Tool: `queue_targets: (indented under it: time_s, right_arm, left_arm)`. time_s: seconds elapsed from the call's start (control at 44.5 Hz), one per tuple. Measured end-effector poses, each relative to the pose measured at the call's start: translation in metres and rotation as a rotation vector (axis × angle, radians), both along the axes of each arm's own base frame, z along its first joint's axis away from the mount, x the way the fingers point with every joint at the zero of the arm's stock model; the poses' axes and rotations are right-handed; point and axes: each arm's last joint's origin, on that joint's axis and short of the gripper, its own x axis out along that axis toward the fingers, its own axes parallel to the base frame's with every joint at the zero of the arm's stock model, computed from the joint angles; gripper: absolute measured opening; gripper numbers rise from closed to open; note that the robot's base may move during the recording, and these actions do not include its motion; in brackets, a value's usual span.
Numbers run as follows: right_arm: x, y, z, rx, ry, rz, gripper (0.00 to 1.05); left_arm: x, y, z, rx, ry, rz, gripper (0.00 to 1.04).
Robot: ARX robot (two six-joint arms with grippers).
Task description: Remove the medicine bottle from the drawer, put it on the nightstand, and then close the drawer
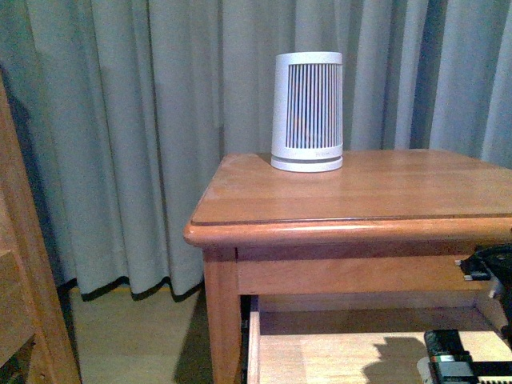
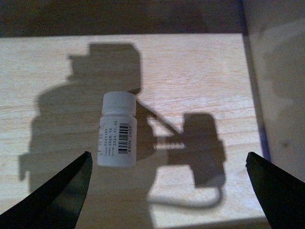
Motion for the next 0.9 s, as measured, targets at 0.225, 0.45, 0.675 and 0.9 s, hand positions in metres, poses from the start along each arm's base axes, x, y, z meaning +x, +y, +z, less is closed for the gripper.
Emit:
queue_targets:
  time_s: [0.225, 0.45, 0.675, 0.9]
  right_arm:
    - [0.02, 0.016, -0.04, -0.07, -0.032, 0.053, 0.98]
    - [0.027, 0.028, -0.063, -0.094, -0.021, 0.068, 0.98]
    - [0.032, 0.039, -0.067, -0.103, -0.04, 0.068, 0.82]
    - [0.03, 0.043, -0.068, -0.114, -0.035, 0.072, 0.5]
  left_arm:
    - [0.0, 0.0, 0.0, 0.0, 0.0, 0.0, 0.98]
    - [0.0, 0.0, 0.0, 0.0, 0.0, 0.0, 0.98]
    - [0.0, 0.0, 0.0, 0.0, 0.0, 0.0, 0.98]
    - [0.0, 0.0, 0.0, 0.0, 0.0, 0.0, 0.98]
